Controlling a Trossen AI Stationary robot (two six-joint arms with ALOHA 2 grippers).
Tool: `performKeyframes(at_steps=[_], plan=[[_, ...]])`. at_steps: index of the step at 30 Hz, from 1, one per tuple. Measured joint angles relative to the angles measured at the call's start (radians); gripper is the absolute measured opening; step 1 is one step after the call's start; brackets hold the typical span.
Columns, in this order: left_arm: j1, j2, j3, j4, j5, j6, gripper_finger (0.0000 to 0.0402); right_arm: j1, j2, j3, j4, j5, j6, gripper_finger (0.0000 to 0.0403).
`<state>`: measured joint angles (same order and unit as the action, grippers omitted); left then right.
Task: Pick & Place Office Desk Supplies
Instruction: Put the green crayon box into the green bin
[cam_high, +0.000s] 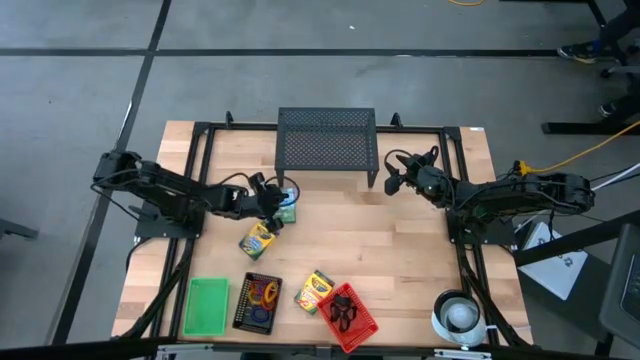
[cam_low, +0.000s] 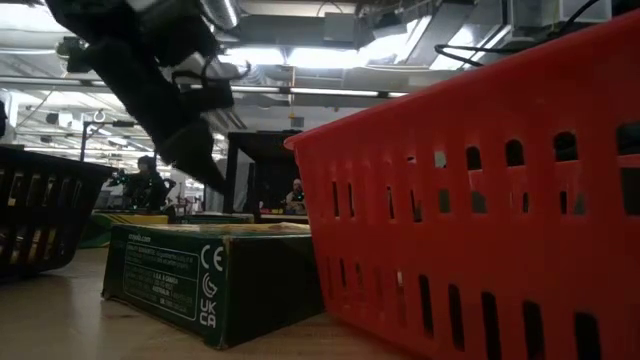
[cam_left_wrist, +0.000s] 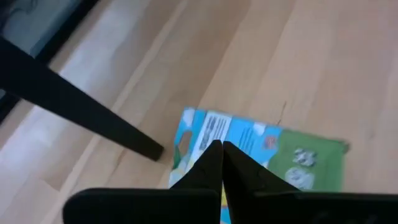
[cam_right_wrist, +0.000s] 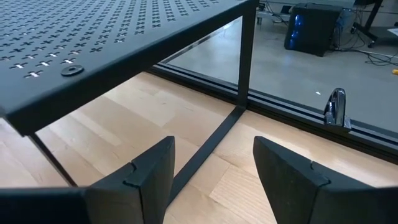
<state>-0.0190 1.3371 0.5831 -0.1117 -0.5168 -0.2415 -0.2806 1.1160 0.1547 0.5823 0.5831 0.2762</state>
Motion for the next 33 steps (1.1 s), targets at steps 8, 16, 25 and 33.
performKeyframes(at_steps=[8, 16, 25, 33], plan=[[0.022, 0.114, 0.001, 0.017, 0.036, -0.029, 0.0002, 0.0, 0.0, 0.0, 0.0, 0.0, -0.003, 0.0219], [0.023, 0.157, 0.002, 0.161, 0.21, -0.048, 0.0004, 0.0, 0.0, 0.0, 0.0, 0.0, -0.003, 0.0219], [0.02, 0.279, 0.093, 0.224, 0.355, -0.035, 0.0005, 0.0, 0.0, 0.0, 0.002, -0.035, -0.002, 0.0219], [0.014, 0.46, 0.221, 0.306, 0.46, 0.017, 0.0005, 0.0, 0.0, 0.0, 0.003, -0.05, -0.003, 0.0219]])
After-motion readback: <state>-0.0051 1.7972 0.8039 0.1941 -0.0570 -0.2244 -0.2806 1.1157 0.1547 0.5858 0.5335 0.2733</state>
